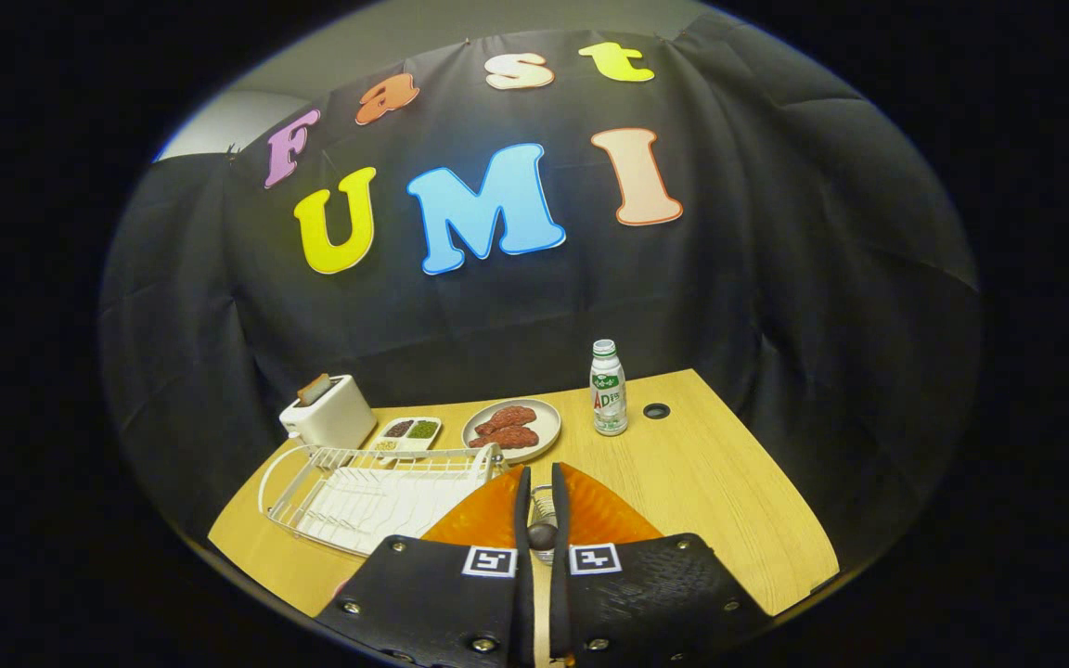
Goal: Take the plate from the dish rack, then take the spoon from the basket and place it into the plate.
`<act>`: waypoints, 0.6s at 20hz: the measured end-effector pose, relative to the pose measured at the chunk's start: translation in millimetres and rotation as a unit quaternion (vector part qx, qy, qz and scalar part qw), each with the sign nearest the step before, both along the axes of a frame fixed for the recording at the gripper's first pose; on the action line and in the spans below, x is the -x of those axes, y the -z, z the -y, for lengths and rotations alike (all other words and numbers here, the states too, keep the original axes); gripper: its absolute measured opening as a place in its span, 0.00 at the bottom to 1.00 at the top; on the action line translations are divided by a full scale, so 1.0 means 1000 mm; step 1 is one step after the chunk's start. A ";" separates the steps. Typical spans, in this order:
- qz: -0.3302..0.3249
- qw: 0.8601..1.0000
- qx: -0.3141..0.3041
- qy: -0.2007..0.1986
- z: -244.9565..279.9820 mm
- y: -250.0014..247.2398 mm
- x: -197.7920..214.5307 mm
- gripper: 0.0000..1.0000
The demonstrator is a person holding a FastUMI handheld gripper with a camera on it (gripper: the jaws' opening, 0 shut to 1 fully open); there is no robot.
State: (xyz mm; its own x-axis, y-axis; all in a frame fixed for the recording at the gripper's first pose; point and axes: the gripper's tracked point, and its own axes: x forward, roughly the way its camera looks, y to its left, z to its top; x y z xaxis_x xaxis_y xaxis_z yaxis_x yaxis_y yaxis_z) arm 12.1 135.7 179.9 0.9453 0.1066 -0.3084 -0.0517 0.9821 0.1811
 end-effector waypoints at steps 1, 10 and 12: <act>0.003 1.000 0.003 -0.004 -0.003 -0.005 0.007 0.07; -0.005 1.000 -0.002 -0.030 -0.066 0.001 0.061 0.06; -0.018 0.999 -0.011 -0.044 -0.086 0.010 0.068 0.06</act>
